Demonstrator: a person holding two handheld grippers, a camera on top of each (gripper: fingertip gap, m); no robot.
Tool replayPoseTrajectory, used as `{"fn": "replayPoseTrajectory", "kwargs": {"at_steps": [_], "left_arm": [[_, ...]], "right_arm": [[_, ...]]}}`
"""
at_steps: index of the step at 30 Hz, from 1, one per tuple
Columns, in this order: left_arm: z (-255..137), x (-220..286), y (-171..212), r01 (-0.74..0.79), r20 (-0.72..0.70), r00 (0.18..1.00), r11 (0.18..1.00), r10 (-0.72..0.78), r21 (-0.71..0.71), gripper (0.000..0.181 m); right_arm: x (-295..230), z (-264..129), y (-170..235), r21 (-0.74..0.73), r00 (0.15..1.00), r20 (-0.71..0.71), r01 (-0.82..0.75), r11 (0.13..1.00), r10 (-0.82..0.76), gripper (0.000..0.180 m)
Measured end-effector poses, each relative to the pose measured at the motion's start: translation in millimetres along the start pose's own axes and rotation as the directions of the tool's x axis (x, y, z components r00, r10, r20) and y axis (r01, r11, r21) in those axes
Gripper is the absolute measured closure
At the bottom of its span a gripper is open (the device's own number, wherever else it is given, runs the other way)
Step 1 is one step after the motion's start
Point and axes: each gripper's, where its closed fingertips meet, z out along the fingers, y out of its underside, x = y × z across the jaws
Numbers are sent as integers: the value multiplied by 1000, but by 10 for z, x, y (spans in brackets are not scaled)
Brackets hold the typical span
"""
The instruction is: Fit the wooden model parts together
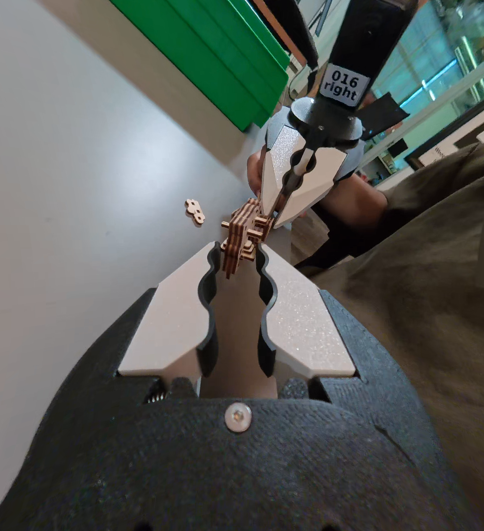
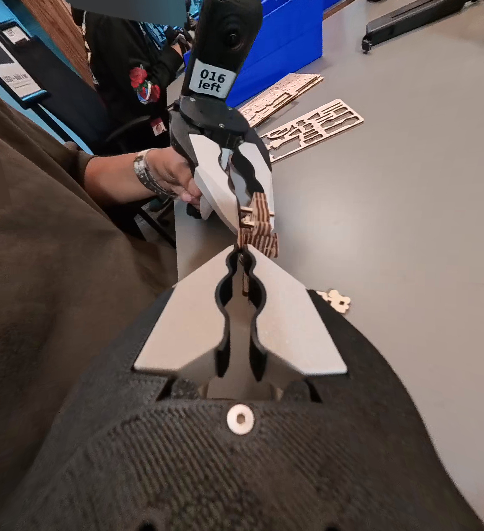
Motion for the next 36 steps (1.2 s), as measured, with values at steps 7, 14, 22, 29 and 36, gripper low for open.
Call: {"fn": "replayPoseTrajectory", "kwargs": {"at_steps": [7, 14, 22, 29, 36], "left_arm": [[-65, -293, -52, 243, 71, 966, 965, -250, 103, 160], [-82, -380, -75, 247, 157, 950, 956, -271, 156, 160], [-44, -385, -22, 153, 260, 950, 984, -172, 91, 159], [-47, -410, -39, 182, 255, 945, 976, -207, 117, 159], [-48, -416, -37, 188, 257, 943, 975, -212, 116, 159]], "right_arm": [[346, -72, -106, -30, 907, -345, 247, 968, -242, 161], [317, 105, 20, -326, 637, -460, 526, 785, -618, 157], [377, 238, 146, -488, 518, -455, 535, 689, -725, 155], [427, 241, 143, -576, 416, -452, 538, 615, -789, 156], [437, 236, 143, -558, 462, -473, 502, 661, -751, 157]]}}
